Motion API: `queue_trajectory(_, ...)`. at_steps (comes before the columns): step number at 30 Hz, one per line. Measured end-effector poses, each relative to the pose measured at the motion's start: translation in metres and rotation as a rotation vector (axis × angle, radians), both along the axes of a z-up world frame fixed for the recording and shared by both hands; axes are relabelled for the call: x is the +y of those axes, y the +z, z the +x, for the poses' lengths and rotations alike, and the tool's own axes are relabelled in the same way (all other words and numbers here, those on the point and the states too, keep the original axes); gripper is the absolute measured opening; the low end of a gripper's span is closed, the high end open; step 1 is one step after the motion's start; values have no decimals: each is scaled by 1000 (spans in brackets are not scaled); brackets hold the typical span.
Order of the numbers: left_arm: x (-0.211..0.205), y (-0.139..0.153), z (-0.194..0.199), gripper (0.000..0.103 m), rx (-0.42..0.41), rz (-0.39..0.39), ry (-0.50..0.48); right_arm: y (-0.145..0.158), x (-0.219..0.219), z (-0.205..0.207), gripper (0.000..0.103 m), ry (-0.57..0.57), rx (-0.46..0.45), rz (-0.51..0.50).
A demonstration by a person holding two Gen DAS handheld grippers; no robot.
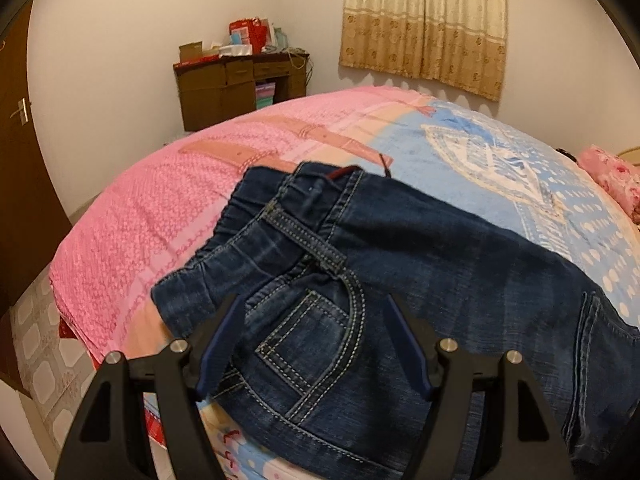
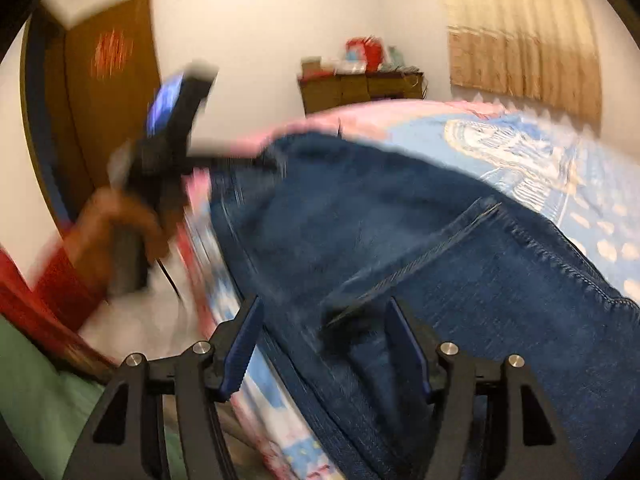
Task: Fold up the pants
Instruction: 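Lay the jeans down and open both tools, then grasp the jeans waistband with the left tool and lift it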
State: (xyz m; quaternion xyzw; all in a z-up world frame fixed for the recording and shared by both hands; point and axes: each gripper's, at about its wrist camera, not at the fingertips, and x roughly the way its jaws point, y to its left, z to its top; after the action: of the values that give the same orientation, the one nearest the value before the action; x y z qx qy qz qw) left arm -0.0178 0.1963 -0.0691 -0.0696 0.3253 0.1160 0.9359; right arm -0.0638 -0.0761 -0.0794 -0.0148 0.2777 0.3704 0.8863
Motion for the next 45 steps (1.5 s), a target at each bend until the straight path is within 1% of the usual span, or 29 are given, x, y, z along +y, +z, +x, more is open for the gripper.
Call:
queue_trajectory(1, -1, 2, -1, 74, -6, 4, -3, 8, -11, 4, 65, -16, 13, 62)
queue_trajectory(2, -1, 2, -1, 74, -11, 9, -3, 19, -26, 15, 64, -64, 40, 130)
queue_trajectory(3, 0, 2, -1, 74, -10, 12, 0, 25, -35, 23, 62, -98, 61, 157)
queue_trajectory(4, 2, 2, 0, 74, -4, 15, 5, 29, -41, 31, 55, -135, 76, 167)
queue_trajectory(5, 6, 1, 1, 75, 5, 16, 11, 34, -44, 41, 53, -170, 76, 150)
queue_trajectory(6, 10, 0, 2, 75, 11, 13, 18, 36, -40, 48, 53, -186, 55, 100)
queue_trajectory(9, 39, 4, -4, 75, 9, -15, 87, 23, -8, 67, 53, -187, 40, -44)
queue_trajectory(12, 69, 7, -15, 77, -3, -18, 161, -4, 14, 82, 53, -169, 103, -83)
queue_trajectory(13, 79, 7, -19, 77, -4, -20, 183, -16, 20, 86, 53, -189, 117, -112)
queue_trajectory(15, 97, 3, -27, 77, -2, -34, 224, -17, 20, 76, 53, -200, 53, -121)
queue_trajectory(17, 112, -6, -33, 77, 7, -84, 266, -14, 18, 72, 53, -203, 47, -107)
queue_trajectory(18, 114, -10, -34, 77, 9, -108, 272, -8, 12, 66, 53, -201, 32, -49)
queue_trajectory(20, 114, -22, -36, 77, 4, -200, 267, 2, 6, 55, 53, -203, -12, 16)
queue_trajectory(22, 107, -30, -36, 77, -17, -268, 257, 11, 4, 45, 53, -228, -70, 15)
queue_trajectory(24, 95, -37, -33, 77, -39, -305, 237, 14, 0, 35, 53, -247, -97, 19)
queue_trajectory(26, 87, -45, -23, 77, -48, -312, 211, 16, -5, 29, 53, -255, -88, 39)
queue_trajectory(28, 84, -54, -12, 78, -25, -332, 225, 12, -11, 29, 53, -266, -60, 63)
queue_trajectory(30, 87, -60, -6, 84, -57, -390, 256, 7, -16, 32, 53, -279, -19, 82)
queue_trajectory(32, 89, -57, -3, 85, -83, -413, 272, 4, -20, 32, 53, -288, 5, 98)
queue_trajectory(33, 90, -55, -1, 83, -92, -433, 269, 2, -22, 32, 53, -289, 11, 107)
queue_trajectory(34, 90, -52, 1, 74, -101, -467, 255, 2, -23, 31, 53, -290, 14, 112)
queue_trajectory(35, 89, -49, 3, 66, -103, -467, 262, 2, -24, 30, 53, -292, 12, 113)
queue_trajectory(37, 86, -48, 4, 57, -102, -450, 268, 3, -25, 29, 53, -295, 5, 120)
queue_trajectory(38, 87, -50, 2, 46, -101, -450, 277, 4, -26, 29, 53, -299, 2, 129)
queue_trajectory(39, 91, -53, -3, 42, -116, -474, 286, 4, -28, 28, 53, -301, 0, 134)
queue_trajectory(40, 94, -52, -9, 32, -142, -505, 281, 5, -29, 27, 53, -305, -1, 137)
queue_trajectory(42, 95, -43, -19, 27, -200, -509, 235, 7, -34, 25, 53, -321, -5, 137)
queue_trajectory(43, 91, -37, -21, 25, -230, -491, 197, 8, -37, 24, 53, -332, -6, 141)
queue_trajectory(45, 87, -30, -21, 25, -263, -450, 162, 9, -48, 22, 53, -360, -2, 172)
